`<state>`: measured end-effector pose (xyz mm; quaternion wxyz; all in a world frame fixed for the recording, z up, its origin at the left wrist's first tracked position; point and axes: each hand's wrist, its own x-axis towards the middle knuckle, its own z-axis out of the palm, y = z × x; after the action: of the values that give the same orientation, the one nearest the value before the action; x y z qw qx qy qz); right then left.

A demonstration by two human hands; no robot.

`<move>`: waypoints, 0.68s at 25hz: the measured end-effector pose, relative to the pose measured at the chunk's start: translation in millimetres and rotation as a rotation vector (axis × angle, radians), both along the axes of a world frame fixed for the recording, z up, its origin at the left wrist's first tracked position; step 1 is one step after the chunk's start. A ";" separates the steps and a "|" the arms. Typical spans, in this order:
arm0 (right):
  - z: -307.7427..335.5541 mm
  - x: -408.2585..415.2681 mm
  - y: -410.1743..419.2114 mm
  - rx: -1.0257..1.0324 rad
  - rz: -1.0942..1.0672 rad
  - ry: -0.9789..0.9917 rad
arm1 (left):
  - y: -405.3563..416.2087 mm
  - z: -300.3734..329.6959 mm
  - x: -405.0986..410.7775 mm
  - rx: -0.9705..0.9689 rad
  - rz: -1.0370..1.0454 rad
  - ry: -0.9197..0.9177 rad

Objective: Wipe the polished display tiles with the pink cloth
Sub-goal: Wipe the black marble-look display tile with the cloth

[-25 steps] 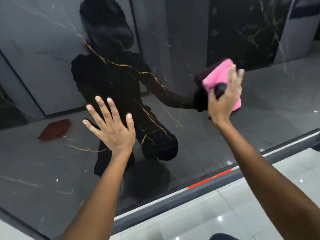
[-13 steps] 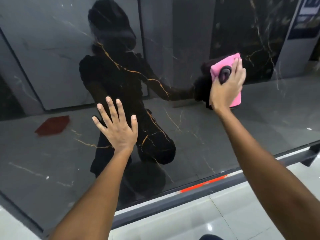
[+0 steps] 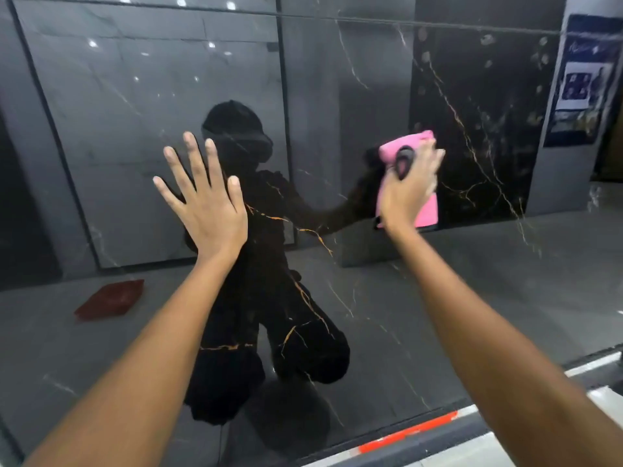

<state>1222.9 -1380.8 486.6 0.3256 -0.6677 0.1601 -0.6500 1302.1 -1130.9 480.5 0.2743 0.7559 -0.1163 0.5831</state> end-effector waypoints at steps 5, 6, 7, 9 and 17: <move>-58.3 -8.9 17.4 -1.335 0.076 0.386 | -1.4 -8.9 9.3 0.068 0.049 0.019; -42.6 -11.0 -8.1 -1.239 0.035 0.376 | -0.9 -8.0 9.6 0.061 0.051 0.018; -22.8 -13.7 -34.5 -0.958 0.017 0.371 | -1.0 -8.1 9.7 0.056 0.051 0.016; 11.2 -24.2 -57.6 -0.246 0.011 0.167 | -3.1 -11.7 10.2 0.054 0.049 0.015; -66.7 -20.9 -13.0 -1.405 0.142 0.431 | -1.0 -10.8 8.7 0.070 0.038 0.007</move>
<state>1202.0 -1393.8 419.9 -0.1763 -0.8404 -0.2773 -0.4310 1310.8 -1131.9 469.7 0.2369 0.7690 -0.1214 0.5812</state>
